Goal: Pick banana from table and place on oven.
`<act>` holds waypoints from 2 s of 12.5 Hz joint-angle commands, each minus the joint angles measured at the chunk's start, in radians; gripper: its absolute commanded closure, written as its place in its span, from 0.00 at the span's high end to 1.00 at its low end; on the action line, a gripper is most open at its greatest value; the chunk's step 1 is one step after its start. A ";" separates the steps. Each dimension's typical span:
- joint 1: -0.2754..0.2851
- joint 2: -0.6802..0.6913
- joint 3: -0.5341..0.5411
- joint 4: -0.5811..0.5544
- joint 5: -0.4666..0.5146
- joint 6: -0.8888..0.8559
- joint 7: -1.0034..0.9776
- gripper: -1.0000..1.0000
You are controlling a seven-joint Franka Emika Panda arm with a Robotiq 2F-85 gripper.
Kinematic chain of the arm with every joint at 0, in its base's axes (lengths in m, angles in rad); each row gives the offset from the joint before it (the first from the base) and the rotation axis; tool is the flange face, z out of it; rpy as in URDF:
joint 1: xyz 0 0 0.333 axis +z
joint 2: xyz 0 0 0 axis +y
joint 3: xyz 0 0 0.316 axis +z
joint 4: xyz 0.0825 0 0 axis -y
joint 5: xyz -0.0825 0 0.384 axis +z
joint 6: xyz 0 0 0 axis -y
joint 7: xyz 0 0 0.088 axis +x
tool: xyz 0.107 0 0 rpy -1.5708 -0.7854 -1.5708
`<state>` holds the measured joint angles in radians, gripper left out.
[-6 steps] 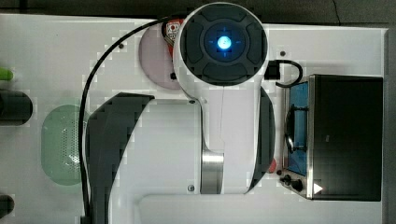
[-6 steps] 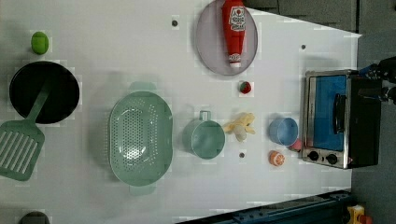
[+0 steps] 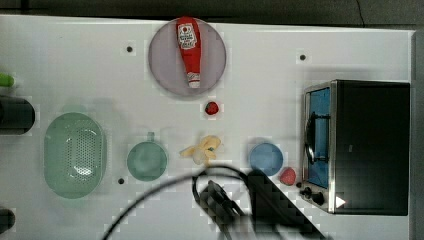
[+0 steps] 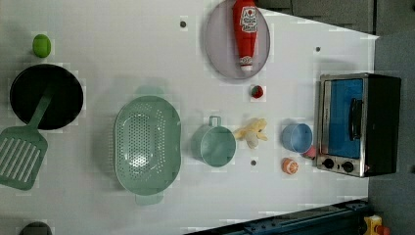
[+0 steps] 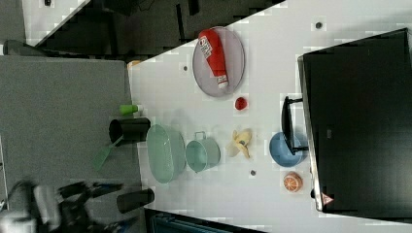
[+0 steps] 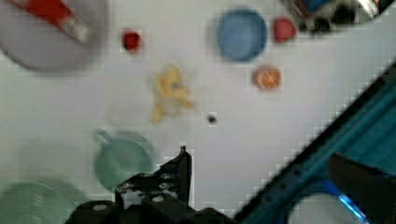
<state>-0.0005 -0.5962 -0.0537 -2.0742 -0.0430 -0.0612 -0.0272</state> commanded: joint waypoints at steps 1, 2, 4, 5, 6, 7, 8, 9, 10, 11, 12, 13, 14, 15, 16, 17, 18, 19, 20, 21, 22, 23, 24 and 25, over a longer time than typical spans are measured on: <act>-0.026 0.074 0.017 -0.024 0.016 0.021 0.038 1.00; -0.024 0.092 0.025 -0.042 0.016 0.043 0.038 1.00; -0.024 0.140 0.042 -0.086 0.016 0.127 0.038 1.00; -0.023 0.170 0.051 -0.111 0.016 0.185 0.038 1.00; -0.023 0.203 0.057 -0.135 0.016 0.248 0.038 1.00; -0.023 0.238 0.062 -0.158 0.016 0.309 0.038 1.00; -0.023 0.276 0.066 -0.179 0.016 0.364 0.038 1.00; -0.023 0.314 0.068 -0.198 0.016 0.417 0.038 1.00; -0.023 0.354 0.069 -0.216 0.016 0.471 0.038 1.00; -0.023 0.395 0.069 -0.234 0.016 0.524 0.038 1.00; -0.023 0.435 0.070 -0.250 0.016 0.576 0.038 1.00; -0.023 0.476 0.071 -0.263 0.016 0.626 0.038 1.00; -0.022 0.518 0.073 -0.275 0.016 0.673 0.038 1.00; -0.021 0.559 0.077 -0.285 0.016 0.715 0.039 1.00; -0.019 0.600 0.081 -0.293 0.016 0.758 0.039 1.00; -0.019 0.640 0.088 -0.302 0.017 0.801 0.039 1.00; -0.017 0.679 0.095 -0.310 0.017 0.850 0.040 1.00; -0.016 0.714 0.102 -0.318 0.017 0.900 0.041 1.00; -0.014 0.745 0.106 -0.326 0.017 0.950 0.045 1.00; -0.013 0.773 0.110 -0.334 0.017 0.993 0.060 1.00; -0.012 0.798 0.112 -0.339 0.018 1.026 0.091 1.00; -0.010 0.821 0.114 -0.344 0.018 1.044 0.134 1.00; -0.008 0.845 0.116 -0.346 0.018 1.052 0.169 1.00; -0.007 0.866 0.120 -0.346 0.018 1.062 0.190 1.00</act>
<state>-0.0226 0.3042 0.0623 -2.4102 -0.0186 0.9844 0.0777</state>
